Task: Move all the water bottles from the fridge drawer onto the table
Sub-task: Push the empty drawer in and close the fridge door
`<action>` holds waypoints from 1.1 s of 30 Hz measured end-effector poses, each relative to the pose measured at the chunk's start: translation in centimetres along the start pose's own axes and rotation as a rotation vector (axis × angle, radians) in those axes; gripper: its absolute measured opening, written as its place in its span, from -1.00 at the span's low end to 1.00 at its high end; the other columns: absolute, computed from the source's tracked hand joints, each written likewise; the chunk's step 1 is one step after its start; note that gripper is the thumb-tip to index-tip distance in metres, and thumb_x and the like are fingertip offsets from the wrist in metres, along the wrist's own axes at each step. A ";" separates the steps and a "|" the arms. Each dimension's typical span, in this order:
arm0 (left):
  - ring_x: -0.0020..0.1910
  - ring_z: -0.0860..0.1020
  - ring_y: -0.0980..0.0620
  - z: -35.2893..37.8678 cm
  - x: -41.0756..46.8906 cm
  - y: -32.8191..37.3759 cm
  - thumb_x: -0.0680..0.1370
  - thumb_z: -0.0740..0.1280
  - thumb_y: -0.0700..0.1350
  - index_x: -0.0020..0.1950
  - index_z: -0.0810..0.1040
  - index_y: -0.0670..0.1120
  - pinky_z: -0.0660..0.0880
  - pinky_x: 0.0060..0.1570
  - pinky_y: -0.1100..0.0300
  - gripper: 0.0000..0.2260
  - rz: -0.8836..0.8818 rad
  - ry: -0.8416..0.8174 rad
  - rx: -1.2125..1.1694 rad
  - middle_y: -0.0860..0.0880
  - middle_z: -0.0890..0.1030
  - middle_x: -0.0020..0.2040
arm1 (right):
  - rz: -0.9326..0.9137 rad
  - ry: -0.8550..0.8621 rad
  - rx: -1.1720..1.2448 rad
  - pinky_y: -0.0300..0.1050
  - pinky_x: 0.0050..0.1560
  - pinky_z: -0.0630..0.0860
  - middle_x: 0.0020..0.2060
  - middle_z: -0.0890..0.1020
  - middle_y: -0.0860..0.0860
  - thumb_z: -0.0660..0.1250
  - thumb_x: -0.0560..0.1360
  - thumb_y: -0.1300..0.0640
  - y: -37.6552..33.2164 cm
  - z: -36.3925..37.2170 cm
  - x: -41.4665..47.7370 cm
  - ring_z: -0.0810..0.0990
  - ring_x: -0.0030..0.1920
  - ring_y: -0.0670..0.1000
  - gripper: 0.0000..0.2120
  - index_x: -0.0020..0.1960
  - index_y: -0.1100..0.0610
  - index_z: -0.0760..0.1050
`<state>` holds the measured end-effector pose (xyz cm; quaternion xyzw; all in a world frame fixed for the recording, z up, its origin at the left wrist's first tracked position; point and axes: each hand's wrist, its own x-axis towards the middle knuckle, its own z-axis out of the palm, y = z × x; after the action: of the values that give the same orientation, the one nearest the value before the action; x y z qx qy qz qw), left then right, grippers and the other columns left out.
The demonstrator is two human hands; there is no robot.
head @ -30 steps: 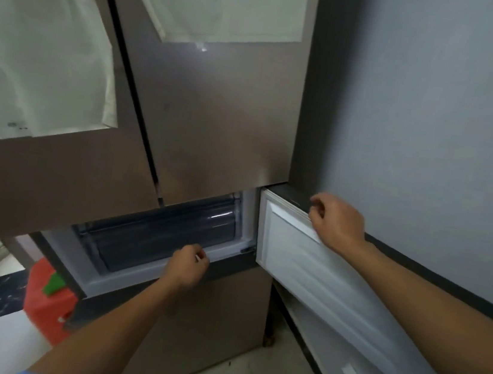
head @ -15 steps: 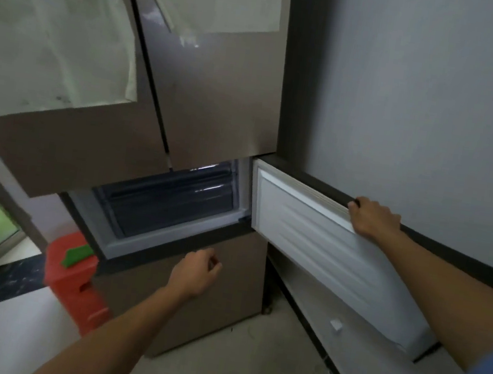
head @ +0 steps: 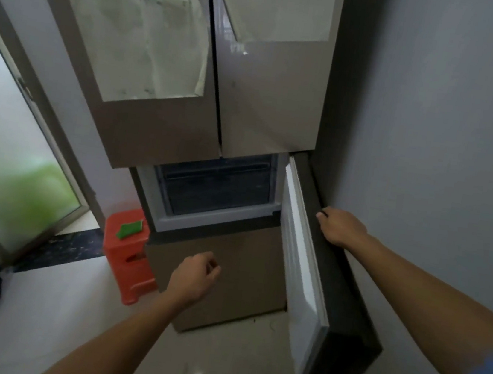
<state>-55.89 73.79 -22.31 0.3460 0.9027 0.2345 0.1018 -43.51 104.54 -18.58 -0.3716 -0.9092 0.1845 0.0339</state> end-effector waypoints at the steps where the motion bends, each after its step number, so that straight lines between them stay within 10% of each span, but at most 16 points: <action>1: -0.22 0.55 -0.04 -0.3 -0.2 -0.2 0.54 0.30 -0.02 -0.21 0.49 -0.04 0.49 -0.19 0.09 -0.84 -0.004 0.012 -0.021 0.02 0.55 -0.29 | -0.022 -0.015 0.032 0.00 0.06 0.46 0.07 0.59 0.18 -0.01 0.63 -0.14 -0.8 0.6 -0.2 0.57 0.11 0.21 -0.54 0.06 0.16 0.53; 4: -0.28 0.57 -0.03 -1.3 -0.7 -0.5 0.57 0.28 0.01 -0.24 0.47 -0.05 0.53 -0.19 0.05 -0.77 -0.050 0.031 -0.141 -0.01 0.57 -0.31 | -0.105 -0.054 0.131 0.02 -0.02 0.52 -0.11 0.60 0.09 -0.01 0.61 -0.22 -3.7 2.5 -0.6 0.60 -0.06 0.13 -0.49 -0.11 0.12 0.52; 10: -0.20 0.60 -0.01 -3.6 -1.0 -1.8 0.53 0.15 0.25 -0.06 0.61 -0.12 0.53 -0.11 -0.06 -0.53 -0.150 0.120 -0.408 -0.09 0.64 -0.19 | -0.427 -0.115 0.021 0.06 0.32 0.36 0.47 0.29 0.03 0.07 0.61 -0.19 -8.7 5.9 0.3 0.37 0.38 0.16 -0.55 0.34 0.01 0.46; 16: 0.04 0.56 -0.03 -5.6 -0.6 -5.2 0.61 0.22 0.06 0.17 0.48 -0.02 0.52 0.10 -0.02 -0.78 -0.363 0.370 -0.499 -0.01 0.57 0.06 | -0.623 -0.129 -0.043 0.04 0.28 0.39 0.47 0.25 -0.01 0.16 0.56 -0.23 -13.1 8.0 3.0 0.32 0.39 0.11 -0.49 0.45 -0.06 0.30; 23: 0.24 0.51 -0.12 -6.3 2.1 -8.7 0.66 0.11 0.01 0.44 0.27 -0.04 0.48 0.23 -0.07 -0.64 -0.457 0.494 -0.533 -0.09 0.49 0.31 | -0.605 -0.082 0.102 0.03 0.19 0.43 0.29 0.37 0.07 0.21 0.60 -0.02 -17.9 11.3 7.3 0.44 0.22 0.16 -0.65 0.36 0.02 0.39; 33: 0.13 0.55 -0.06 -11.4 13.2 -17.5 0.65 0.14 -0.02 0.28 0.36 -0.07 0.52 0.12 0.06 -0.76 -0.400 0.432 -0.547 -0.03 0.53 0.10 | -0.444 0.040 0.131 0.04 0.15 0.46 0.26 0.31 0.05 0.23 0.57 -0.08 -25.0 15.5 12.8 0.41 0.20 0.13 -0.58 0.37 0.03 0.33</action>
<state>-79.69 67.21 -21.32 0.0661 0.8572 0.5090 0.0418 -72.44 92.12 -24.94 -0.1633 -0.9539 0.2236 0.1158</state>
